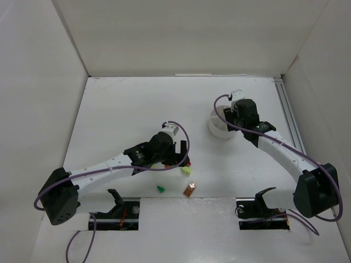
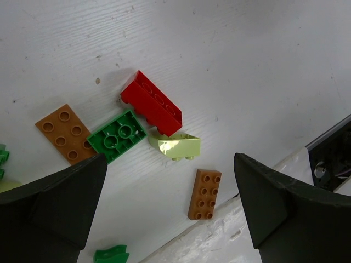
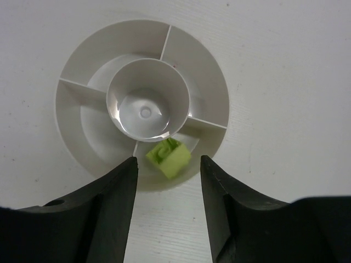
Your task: Sort the legos into containers by color
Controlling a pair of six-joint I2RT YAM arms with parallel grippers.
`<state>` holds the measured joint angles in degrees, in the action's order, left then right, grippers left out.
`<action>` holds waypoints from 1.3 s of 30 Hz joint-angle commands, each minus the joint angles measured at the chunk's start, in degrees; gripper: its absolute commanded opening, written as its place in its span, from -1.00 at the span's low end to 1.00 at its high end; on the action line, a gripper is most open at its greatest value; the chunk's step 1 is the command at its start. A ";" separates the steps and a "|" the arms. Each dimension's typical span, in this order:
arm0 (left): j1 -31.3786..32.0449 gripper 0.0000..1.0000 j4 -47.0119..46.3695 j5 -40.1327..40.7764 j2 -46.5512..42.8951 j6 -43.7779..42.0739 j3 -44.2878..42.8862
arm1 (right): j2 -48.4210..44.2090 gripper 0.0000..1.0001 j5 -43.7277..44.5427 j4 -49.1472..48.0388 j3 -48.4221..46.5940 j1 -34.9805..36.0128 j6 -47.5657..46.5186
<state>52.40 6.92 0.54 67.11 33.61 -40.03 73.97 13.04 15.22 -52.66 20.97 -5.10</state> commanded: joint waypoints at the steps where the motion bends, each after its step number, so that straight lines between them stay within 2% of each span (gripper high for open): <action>1: 0.24 1.00 -1.20 1.05 -0.31 -0.82 -2.42 | -1.73 0.11 -0.38 -3.36 0.98 -0.49 0.62; 11: 2.08 1.00 -0.15 1.74 -0.31 -0.82 -2.42 | -3.48 0.14 -0.91 -2.83 0.98 -1.02 1.85; 12: 2.61 1.00 0.37 2.27 -0.31 -0.30 -2.42 | -4.36 0.18 -0.91 -2.22 0.98 -1.02 1.85; 13: 3.66 1.00 0.38 3.06 0.21 0.23 -2.42 | -6.11 0.36 0.74 -1.52 0.98 -1.02 3.68; 17: 7.00 1.00 0.90 7.01 4.16 2.25 -3.12 | -10.95 0.71 2.95 2.26 0.98 -1.02 7.38; 18: 7.62 1.00 1.43 7.72 5.12 3.12 -3.12 | -11.83 0.86 2.96 3.14 0.98 -1.02 7.39; 21: 10.34 1.00 2.05 10.79 9.43 3.75 -5.75 | -15.34 0.99 4.27 6.21 2.12 -1.02 9.31; 25: 12.29 0.96 3.28 14.05 14.70 4.80 -8.22 | -19.04 0.99 4.89 8.59 3.44 -1.55 10.03; 27: 12.29 0.83 3.80 14.58 17.42 5.33 -9.88 | -20.44 0.99 4.89 8.60 4.06 -1.55 10.72; 33: 13.33 0.71 5.21 16.52 22.00 6.56 -11.82 | -20.45 0.99 4.89 9.74 4.59 -2.08 11.26; 37: 13.95 0.46 6.44 17.66 24.11 7.18 -13.05 | -19.83 0.99 4.89 9.74 4.59 -2.08 11.78; 38: 13.96 0.30 6.44 18.27 24.12 7.70 -13.05 | -19.23 0.99 4.89 9.74 4.59 -2.08 11.78; 39: 14.48 0.22 7.14 18.27 24.73 7.70 -13.84 | -19.22 0.99 4.89 9.74 4.59 -2.08 11.78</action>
<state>65.84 12.03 16.34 91.59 40.03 -50.70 54.61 16.97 25.32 -47.83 19.40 5.80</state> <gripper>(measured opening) 0.634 0.993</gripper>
